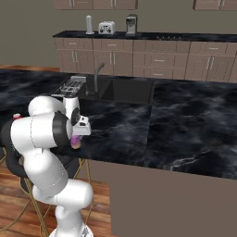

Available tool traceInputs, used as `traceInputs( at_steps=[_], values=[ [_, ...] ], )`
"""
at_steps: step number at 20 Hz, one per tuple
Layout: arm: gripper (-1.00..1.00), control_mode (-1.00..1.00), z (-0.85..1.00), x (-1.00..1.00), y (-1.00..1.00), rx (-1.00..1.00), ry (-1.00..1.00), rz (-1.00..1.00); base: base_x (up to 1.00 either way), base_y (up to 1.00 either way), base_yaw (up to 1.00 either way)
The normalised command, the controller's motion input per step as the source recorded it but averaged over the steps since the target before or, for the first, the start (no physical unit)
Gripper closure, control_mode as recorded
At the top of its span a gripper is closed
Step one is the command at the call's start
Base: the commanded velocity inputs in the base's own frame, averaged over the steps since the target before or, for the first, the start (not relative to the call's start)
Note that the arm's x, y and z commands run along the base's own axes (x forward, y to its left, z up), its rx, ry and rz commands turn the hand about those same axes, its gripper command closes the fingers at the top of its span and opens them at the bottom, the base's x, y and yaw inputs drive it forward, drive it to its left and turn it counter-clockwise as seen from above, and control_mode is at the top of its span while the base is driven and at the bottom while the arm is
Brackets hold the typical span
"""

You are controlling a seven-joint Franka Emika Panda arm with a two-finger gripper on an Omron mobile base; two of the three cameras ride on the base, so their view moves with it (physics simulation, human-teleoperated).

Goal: Four empty soda cans are scattered around the kitchen. Gather all the cans and cluster them next to the stove for recycling.

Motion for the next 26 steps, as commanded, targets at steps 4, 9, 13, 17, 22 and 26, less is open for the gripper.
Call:
traceInputs(
  at_steps=[4,9,13,17,22,26],
  values=[
    [1.0,-1.0,0.08,-0.12,0.0,0.0,0.0,0.0,0.0,0.0,0.0],
    [1.0,-1.0,0.37,-0.15,-0.05,-0.01,0.0,0.0,0.0,0.0,0.0],
    [1.0,-1.0,0.72,-0.22,-0.3,-0.02,0.0,0.0,0.0,0.0,0.0],
    [1.0,-1.0,0.72,-0.29,-0.39,-0.03,-0.02,0.0,0.0,0.0,0.0],
    [1.0,-1.0,0.65,-0.3,-0.39,-0.06,-0.03,0.0,0.0,0.0,0.0],
    [1.0,-1.0,0.58,-0.21,-0.37,-0.07,0.0,0.0,0.0,0.0,0.0]
  ],
)
